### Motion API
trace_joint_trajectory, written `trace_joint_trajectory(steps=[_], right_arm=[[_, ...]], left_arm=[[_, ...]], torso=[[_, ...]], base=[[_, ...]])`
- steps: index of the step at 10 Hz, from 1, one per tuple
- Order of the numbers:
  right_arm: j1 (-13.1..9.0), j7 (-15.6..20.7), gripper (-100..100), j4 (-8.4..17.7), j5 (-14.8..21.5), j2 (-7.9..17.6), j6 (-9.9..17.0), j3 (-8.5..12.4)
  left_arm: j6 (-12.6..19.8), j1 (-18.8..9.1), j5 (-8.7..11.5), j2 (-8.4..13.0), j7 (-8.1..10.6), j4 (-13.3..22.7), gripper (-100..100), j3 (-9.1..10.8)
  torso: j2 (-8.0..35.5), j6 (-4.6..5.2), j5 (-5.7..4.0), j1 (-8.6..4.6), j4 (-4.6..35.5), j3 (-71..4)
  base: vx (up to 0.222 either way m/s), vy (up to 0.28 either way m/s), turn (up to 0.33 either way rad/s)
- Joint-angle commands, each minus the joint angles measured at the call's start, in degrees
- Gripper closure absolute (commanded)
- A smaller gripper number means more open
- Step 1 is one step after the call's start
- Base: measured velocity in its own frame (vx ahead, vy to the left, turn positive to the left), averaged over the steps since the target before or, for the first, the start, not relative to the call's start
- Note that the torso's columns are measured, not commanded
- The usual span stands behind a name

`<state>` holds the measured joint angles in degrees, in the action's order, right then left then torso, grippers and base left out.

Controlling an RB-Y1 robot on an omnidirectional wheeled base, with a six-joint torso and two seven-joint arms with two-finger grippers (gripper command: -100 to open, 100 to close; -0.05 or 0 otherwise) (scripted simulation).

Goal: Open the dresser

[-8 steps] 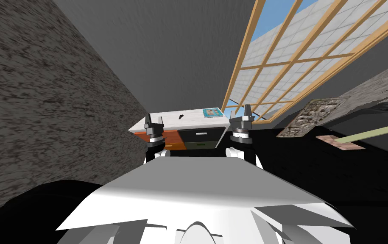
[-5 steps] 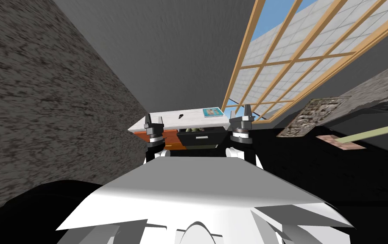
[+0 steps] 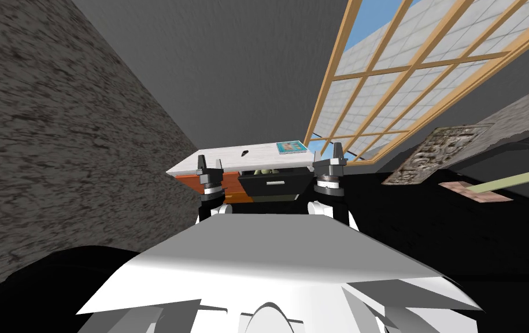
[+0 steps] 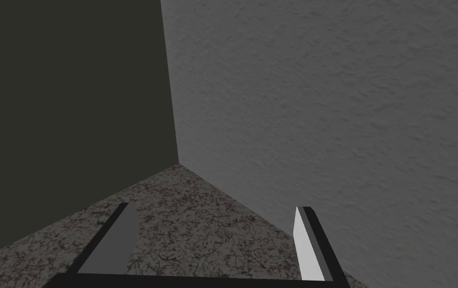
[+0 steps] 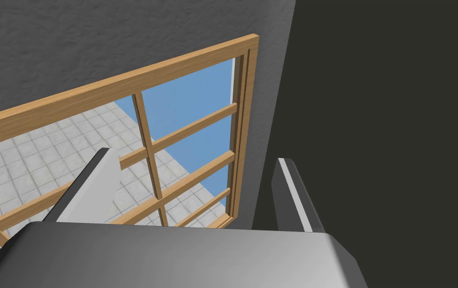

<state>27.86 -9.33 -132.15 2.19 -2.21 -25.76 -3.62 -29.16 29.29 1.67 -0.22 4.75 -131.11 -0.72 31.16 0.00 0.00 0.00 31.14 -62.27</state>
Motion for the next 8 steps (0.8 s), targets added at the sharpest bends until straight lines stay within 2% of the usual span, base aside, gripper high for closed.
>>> trace_joint_trajectory(steps=[1,2,4,8], right_arm=[[0.0,0.0,0,0.0,0.0,0.0,0.0,0.0],[0.0,0.0,0,0.0,0.0,0.0,0.0,0.0],[0.0,0.0,0,0.0,0.0,0.0,0.0,0.0],[0.0,0.0,0,0.0,0.0,0.0,0.0,0.0]], left_arm=[[0.0,0.0,0.0,0.0,0.00,0.0,0,0.00],[-0.1,-0.2,0.0,1.8,-0.05,0.7,-100,-0.02],[-0.2,-0.5,-0.1,4.2,-0.17,2.2,-100,-0.06],[-0.6,-1.5,-0.4,7.3,-0.51,6.9,-100,-0.18]], torso=[[4.2,0.00,0.00,0.00,4.2,-8.5],[8.5,0.00,0.00,0.00,8.5,-16.9],[10.9,0.00,-0.01,-0.05,10.9,-22.0],[11.1,0.00,0.00,-0.02,11.1,-22.3]], base=[[0.000,0.000,0.000],[0.005,-0.010,-0.002],[-0.003,-0.028,-0.004],[0.003,-0.046,-0.005]])
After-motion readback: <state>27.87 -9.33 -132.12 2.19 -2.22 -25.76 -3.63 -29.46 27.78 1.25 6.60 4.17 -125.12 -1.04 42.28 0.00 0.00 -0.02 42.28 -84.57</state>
